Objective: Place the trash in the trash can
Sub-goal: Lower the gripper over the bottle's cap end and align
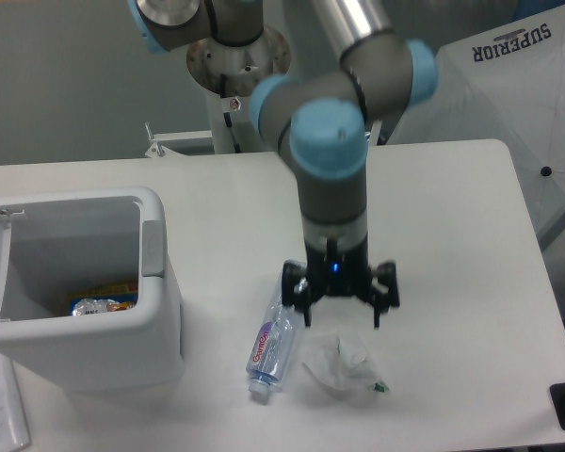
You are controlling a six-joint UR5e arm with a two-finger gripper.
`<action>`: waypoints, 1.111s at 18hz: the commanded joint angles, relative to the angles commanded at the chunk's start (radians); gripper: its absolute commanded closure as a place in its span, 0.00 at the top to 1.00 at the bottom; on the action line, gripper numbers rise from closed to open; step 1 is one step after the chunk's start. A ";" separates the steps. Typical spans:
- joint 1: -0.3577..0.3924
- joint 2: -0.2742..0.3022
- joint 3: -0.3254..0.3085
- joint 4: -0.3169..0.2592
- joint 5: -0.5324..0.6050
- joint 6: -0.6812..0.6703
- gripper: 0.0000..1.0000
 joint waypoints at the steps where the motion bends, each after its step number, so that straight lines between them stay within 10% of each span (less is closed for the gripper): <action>1: -0.011 -0.011 0.000 0.002 -0.012 0.005 1.00; 7: -0.064 -0.135 0.048 0.041 -0.020 0.040 1.00; 20: -0.124 -0.192 0.043 0.071 -0.012 0.055 1.00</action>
